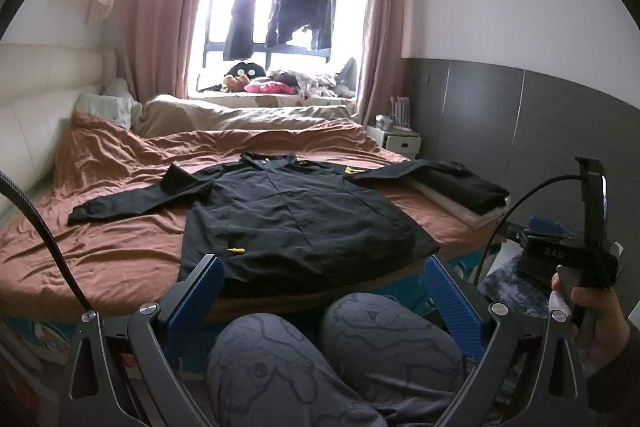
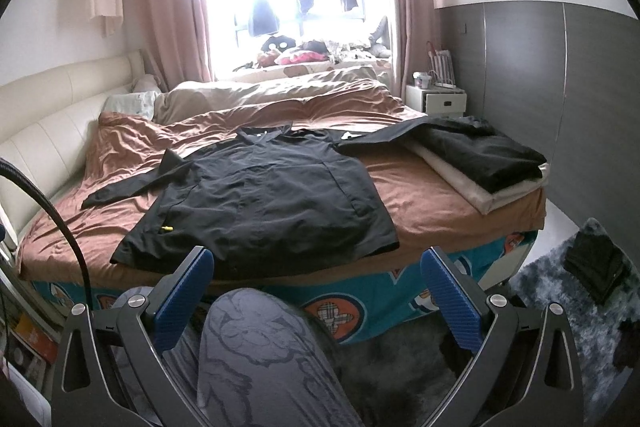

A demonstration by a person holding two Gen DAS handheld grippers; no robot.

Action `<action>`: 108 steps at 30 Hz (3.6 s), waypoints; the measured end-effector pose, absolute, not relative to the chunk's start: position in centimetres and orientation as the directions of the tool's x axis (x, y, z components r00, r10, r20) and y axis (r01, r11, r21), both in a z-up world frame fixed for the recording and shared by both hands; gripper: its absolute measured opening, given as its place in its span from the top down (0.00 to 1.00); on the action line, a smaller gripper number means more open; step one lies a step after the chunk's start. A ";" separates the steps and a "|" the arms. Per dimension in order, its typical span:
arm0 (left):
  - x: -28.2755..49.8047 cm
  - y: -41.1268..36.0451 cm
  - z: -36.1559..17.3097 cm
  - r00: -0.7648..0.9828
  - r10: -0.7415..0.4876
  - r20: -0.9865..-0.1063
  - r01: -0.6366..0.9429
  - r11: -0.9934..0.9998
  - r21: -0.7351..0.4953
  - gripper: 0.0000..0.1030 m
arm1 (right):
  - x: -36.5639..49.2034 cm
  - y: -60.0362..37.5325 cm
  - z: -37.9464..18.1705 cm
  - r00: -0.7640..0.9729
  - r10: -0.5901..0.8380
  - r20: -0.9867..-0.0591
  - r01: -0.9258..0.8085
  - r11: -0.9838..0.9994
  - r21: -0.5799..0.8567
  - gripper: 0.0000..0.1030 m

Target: Fold large clothes

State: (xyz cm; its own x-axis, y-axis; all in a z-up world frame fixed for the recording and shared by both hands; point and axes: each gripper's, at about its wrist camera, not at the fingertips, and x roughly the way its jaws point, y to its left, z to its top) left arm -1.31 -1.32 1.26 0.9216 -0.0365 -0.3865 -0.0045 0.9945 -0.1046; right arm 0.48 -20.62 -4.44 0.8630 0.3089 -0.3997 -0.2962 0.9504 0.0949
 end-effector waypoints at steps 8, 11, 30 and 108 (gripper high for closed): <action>-1.5 -1.3 1.3 0.922 -0.037 -0.385 -0.003 0.995 -0.103 0.02 | 0.4 -20.6 -4.6 0.875 0.292 -0.387 -0.282 0.956 0.082 0.00; -1.6 -1.3 1.2 0.922 -0.040 -0.384 0.000 0.995 -0.104 0.02 | 0.4 -20.4 -4.8 0.872 0.299 -0.388 -0.291 0.953 0.082 0.00; -1.5 -0.9 1.2 0.919 -0.041 -0.391 -0.003 0.994 -0.111 0.02 | 0.3 -20.0 -5.3 0.882 0.289 -0.372 -0.292 0.955 0.051 0.00; 25.7 50.3 -13.7 0.677 0.195 -0.709 -0.650 0.609 -0.454 0.44 | 40.1 9.7 -5.6 0.544 0.563 -0.622 -0.643 0.756 0.122 0.29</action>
